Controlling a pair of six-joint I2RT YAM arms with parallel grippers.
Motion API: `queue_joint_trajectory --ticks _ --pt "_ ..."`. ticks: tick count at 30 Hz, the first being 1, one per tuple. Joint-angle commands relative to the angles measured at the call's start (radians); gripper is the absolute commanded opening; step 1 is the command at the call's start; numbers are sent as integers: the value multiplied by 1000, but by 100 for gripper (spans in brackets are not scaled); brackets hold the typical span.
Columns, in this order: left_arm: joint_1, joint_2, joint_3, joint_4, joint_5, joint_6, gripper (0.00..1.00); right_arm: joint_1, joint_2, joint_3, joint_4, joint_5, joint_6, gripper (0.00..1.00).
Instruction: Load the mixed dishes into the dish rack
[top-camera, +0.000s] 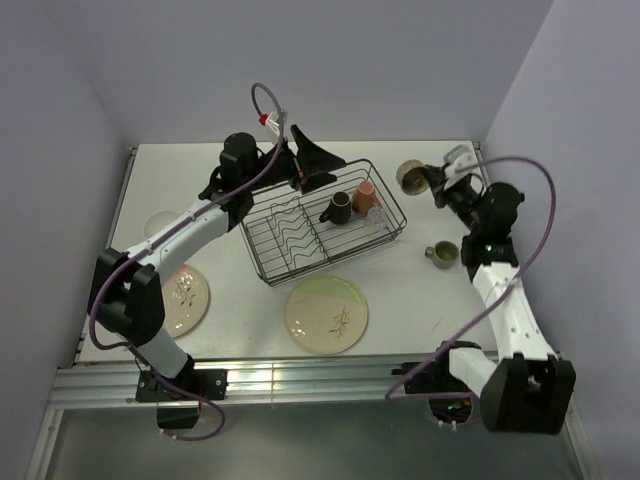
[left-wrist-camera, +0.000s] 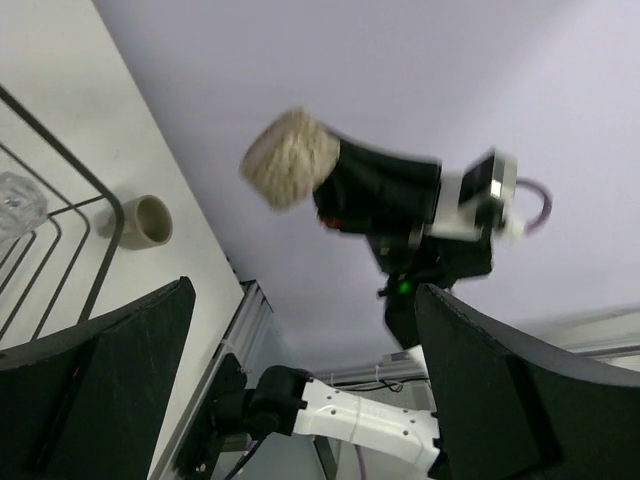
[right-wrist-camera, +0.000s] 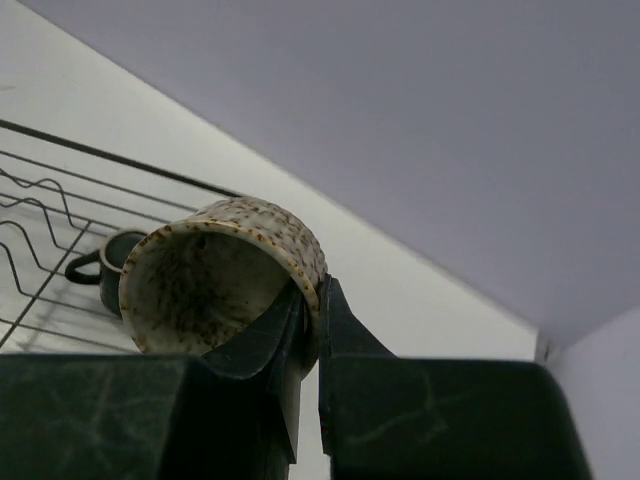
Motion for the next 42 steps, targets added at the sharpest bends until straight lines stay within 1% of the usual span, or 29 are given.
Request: queue_joint_trajectory --ticks 1,2,4,5,9,11,14,16,18,19,20,22,24,30,32,34,35,36,42 --pt "5 36 104 -3 124 -28 99 94 -148 -163 474 31 -170 0" --pt "5 45 115 22 140 -46 99 112 -200 -231 532 23 -207 0" --pt "5 72 138 45 179 -64 99 137 -239 -265 594 18 -232 0" --pt "5 78 142 63 192 -77 99 186 -268 -274 615 18 -238 0" --pt "5 105 144 124 278 -104 99 255 -329 -306 649 9 -269 0" --pt "4 108 139 134 334 -112 99 281 -360 -348 686 -28 -310 0" --pt "-4 109 130 166 402 -117 99 335 -389 -371 663 -55 -342 0" --pt "-7 106 113 235 431 -137 99 375 -392 -371 648 -46 -345 0" --pt "-9 100 78 313 459 -205 99 398 -391 -374 646 -29 -355 0" --pt "-9 99 67 408 468 -231 99 416 -391 -376 652 -25 -355 0" --pt "-10 98 55 462 479 -296 99 424 -391 -376 652 -23 -362 0" --pt "-15 105 26 599 514 -365 99 453 -389 -376 658 -18 -364 0" --pt "-21 115 14 660 542 -440 99 473 -386 -376 658 -18 -375 0" --pt "-35 129 -14 795 566 -545 99 571 -365 -389 675 9 -416 0" --pt "-42 125 -5 777 575 -520 99 586 -351 -389 688 20 -418 0" --pt "-47 117 6 696 577 -482 99 608 -336 -382 688 26 -416 0" --pt "-52 109 9 656 582 -426 99 616 -331 -380 686 28 -419 0" --pt "-55 105 18 580 583 -396 99 628 -327 -379 686 31 -422 0" --pt "-69 77 32 370 598 -227 98 639 -290 -366 697 55 -422 0"
